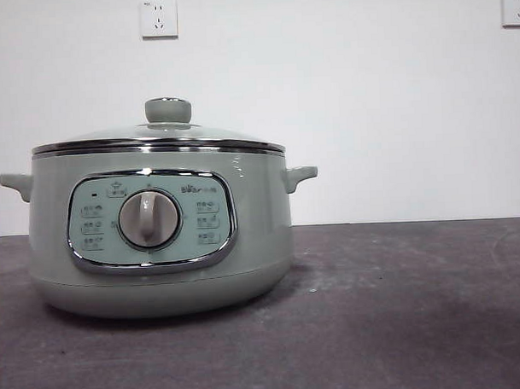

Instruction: Pick up the potato,open the lid,put the potato in the pot,close the lid

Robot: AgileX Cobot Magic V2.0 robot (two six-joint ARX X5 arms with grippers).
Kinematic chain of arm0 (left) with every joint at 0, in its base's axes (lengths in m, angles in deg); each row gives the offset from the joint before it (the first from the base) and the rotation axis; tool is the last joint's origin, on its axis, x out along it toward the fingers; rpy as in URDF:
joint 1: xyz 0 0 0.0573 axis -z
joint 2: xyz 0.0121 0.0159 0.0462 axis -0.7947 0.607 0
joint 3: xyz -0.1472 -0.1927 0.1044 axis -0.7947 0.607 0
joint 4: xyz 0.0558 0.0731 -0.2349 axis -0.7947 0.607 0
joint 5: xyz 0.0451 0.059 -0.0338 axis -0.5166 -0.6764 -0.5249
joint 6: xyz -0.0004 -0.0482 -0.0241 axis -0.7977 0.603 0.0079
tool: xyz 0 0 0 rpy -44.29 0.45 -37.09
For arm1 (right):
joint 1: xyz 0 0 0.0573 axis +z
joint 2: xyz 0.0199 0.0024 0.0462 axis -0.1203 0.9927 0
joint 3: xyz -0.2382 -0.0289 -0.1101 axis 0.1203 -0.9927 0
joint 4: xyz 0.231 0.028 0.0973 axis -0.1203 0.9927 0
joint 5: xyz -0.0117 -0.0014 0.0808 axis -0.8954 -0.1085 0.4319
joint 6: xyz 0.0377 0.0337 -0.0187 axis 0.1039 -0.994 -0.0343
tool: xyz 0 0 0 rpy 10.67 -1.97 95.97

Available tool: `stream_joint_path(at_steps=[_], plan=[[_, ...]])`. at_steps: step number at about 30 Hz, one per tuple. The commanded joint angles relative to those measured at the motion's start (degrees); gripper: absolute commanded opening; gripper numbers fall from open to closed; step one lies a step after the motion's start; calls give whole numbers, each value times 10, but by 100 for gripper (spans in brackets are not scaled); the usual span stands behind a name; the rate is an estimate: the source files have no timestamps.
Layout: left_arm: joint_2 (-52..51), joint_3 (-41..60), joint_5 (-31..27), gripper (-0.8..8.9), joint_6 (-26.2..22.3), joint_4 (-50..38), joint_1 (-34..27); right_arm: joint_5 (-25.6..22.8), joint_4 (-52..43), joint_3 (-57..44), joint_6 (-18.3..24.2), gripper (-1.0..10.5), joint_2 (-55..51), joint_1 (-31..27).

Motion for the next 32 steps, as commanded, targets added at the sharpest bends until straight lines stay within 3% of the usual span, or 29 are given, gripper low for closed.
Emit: stream_joint_path(at_steps=[1, 5, 32], plan=[[-2, 9, 3, -3, 4, -1, -2, 1, -3, -14, -13, -16, -2, 0], [-2, 9, 3, -3, 4, -2, -2, 0, 12, -13, -65, -16, -2, 0], [-2, 9, 3, -3, 4, -2, -2, -2, 12, -13, -64, -16, -1, 0]])
